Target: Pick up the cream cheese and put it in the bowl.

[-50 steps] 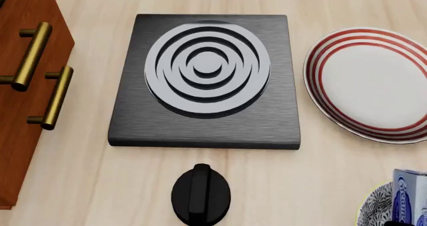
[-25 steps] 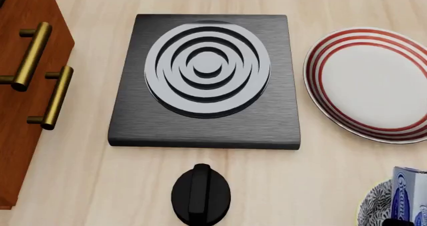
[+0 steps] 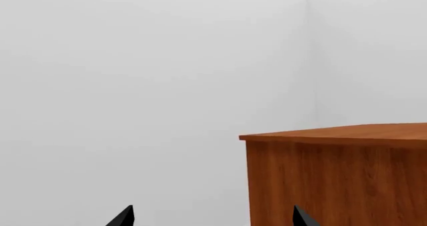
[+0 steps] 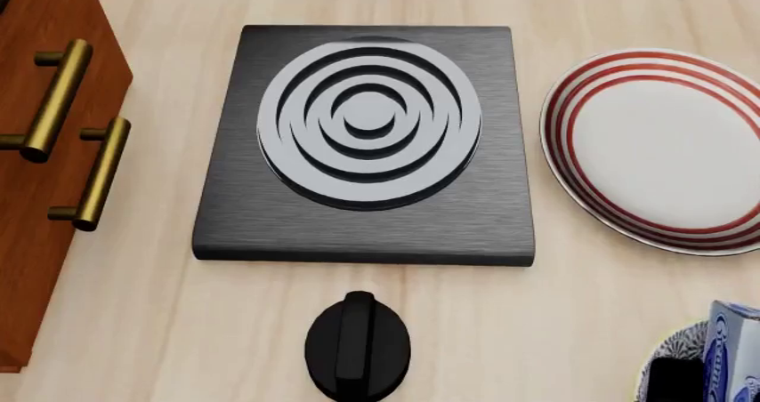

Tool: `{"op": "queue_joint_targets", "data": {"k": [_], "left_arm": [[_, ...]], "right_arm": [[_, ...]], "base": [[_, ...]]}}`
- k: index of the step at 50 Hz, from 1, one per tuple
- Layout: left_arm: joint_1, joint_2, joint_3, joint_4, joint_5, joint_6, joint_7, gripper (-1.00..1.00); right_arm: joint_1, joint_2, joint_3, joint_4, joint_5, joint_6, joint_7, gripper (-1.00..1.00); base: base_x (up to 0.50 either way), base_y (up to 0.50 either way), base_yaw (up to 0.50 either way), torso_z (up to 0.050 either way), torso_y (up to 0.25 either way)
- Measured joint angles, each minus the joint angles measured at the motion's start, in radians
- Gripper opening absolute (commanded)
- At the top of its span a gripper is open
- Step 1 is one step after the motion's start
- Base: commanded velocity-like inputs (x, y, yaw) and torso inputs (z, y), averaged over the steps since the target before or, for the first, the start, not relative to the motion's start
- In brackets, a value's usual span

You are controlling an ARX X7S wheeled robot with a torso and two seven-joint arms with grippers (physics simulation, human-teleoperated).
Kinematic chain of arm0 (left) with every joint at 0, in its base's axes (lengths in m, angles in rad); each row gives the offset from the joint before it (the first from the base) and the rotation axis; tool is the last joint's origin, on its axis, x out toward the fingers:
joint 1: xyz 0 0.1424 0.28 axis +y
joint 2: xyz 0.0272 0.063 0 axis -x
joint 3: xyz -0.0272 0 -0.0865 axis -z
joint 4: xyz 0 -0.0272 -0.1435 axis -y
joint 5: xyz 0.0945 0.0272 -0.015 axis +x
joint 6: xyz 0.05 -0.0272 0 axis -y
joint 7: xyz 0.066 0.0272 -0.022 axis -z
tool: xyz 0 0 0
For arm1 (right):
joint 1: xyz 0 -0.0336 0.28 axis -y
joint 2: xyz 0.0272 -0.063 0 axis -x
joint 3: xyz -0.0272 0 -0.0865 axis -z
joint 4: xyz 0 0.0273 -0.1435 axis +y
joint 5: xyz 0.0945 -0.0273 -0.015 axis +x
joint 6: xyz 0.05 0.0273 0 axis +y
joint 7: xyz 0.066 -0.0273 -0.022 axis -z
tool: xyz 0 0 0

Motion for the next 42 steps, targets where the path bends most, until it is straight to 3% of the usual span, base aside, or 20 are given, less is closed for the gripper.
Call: {"op": "queue_joint_targets", "data": {"k": [25,42], "left_arm": [[-0.002,-0.001,0.002,-0.002,-0.001,-0.005,0.002,1.0],[-0.008,-0.006,0.011,-0.005,0.002,-0.014,0.006,1.0]], "right_arm": [[0.146,0.097,0.12,-0.169,0.079,0.119,0.097,1.0],[0.171,0.144,0.147,-0.289,0.088,0.079,0.145,1.0]], "base": [[0.0,0.0,0.0,0.0,0.0],[0.0,0.0,0.0,0.0,0.0]]}}
